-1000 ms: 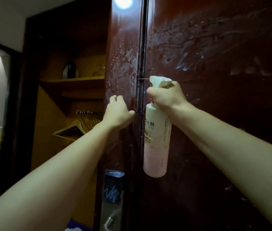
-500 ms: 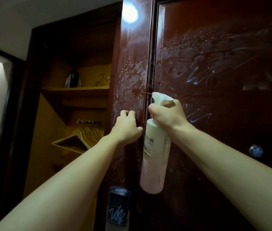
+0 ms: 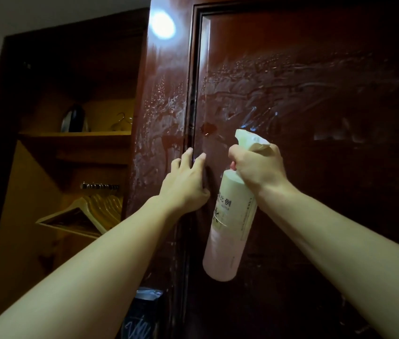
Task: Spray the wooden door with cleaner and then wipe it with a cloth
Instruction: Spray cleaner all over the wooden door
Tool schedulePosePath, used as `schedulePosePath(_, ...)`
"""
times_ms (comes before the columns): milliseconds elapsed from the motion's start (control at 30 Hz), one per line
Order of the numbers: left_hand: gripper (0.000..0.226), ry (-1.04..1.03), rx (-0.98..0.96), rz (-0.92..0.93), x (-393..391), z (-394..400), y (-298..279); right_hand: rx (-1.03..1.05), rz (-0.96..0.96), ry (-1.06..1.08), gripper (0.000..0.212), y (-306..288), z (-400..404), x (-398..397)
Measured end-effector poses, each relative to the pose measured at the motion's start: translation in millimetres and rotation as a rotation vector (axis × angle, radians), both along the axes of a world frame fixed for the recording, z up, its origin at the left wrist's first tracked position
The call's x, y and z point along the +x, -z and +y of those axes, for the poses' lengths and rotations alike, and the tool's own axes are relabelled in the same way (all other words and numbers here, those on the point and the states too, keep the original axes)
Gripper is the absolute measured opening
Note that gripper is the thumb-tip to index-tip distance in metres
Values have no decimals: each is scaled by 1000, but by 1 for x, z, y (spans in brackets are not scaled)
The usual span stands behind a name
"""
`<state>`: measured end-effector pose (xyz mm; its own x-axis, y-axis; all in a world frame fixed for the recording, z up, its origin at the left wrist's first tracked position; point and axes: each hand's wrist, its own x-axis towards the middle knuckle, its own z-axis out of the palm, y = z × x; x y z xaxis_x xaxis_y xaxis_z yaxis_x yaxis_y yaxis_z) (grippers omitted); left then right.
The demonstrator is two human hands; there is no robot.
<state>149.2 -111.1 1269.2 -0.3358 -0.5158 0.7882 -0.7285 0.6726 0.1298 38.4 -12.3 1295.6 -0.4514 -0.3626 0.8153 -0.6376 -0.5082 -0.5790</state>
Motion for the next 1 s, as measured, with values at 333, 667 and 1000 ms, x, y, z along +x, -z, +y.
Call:
schedulePosePath(333, 94, -69, -37, -85, -23, 9, 0, -39, 2, 65, 35, -7, 34, -28)
schedulePosePath(667, 90, -69, -18, -69, -50, 21, 1, -31, -61, 11, 18, 1, 59, -55)
schedulePosePath(1000, 96, -142, -195, -36, -80, 29, 8, -35, -167, -10, 9, 13, 84, -99)
